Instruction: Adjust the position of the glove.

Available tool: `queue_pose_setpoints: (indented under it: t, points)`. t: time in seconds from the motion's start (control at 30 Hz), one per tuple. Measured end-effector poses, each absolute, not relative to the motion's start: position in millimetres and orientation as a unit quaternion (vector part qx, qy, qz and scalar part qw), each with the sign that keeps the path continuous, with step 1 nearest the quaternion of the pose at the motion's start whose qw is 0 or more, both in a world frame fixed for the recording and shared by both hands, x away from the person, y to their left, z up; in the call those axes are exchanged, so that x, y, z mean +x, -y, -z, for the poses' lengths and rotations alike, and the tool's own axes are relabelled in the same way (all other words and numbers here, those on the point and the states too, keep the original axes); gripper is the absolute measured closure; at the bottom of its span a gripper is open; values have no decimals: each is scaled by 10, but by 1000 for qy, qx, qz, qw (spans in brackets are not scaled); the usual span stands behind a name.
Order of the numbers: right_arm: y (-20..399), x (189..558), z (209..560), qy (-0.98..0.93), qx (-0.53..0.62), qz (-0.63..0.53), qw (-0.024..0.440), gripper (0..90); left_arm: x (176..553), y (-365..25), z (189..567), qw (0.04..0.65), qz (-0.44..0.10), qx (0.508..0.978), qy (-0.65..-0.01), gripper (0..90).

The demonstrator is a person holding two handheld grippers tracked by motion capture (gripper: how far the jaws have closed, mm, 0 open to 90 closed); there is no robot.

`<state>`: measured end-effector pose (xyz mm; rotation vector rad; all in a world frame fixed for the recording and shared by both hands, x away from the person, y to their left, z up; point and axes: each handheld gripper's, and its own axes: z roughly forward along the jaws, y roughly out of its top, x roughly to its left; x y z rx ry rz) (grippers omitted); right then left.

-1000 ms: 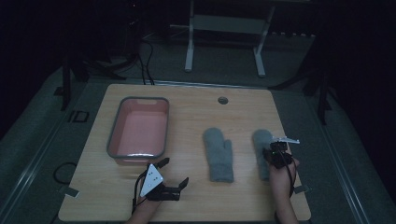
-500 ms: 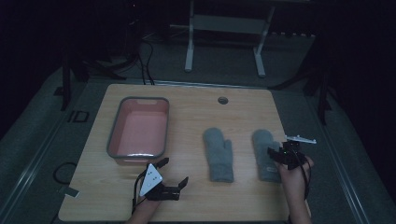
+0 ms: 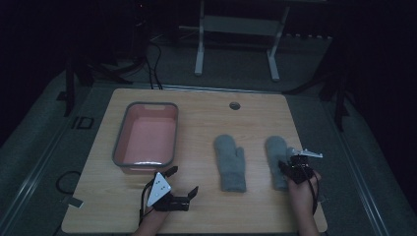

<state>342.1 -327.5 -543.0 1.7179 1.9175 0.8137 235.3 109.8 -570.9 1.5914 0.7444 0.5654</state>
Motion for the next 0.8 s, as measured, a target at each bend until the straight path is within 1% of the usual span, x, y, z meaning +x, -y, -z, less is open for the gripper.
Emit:
queue_pose_setpoints:
  t: [0.07, 0.13, 0.43, 0.6, 0.8]
  points:
    - [3260, 3401, 5426, -683, 627, -300, 224, 792, 2351, -1097, 5708, 603, -245, 688, -321, 17]
    - [3248, 3391, 5397, -677, 632, -302, 225, 817, 2352, -1097, 5708, 603, -244, 688, -321, 17]
    - [3176, 3314, 5157, -650, 644, -317, 248, 823, 2354, -1099, 5708, 603, -244, 687, -323, 17]
    - [3044, 3289, 4996, -651, 638, -329, 246, 823, 2357, -1101, 5708, 603, -243, 687, -324, 17]
    - [2857, 3285, 4738, -646, 627, -354, 254, 823, 2354, -1099, 5708, 604, -243, 687, -323, 17]
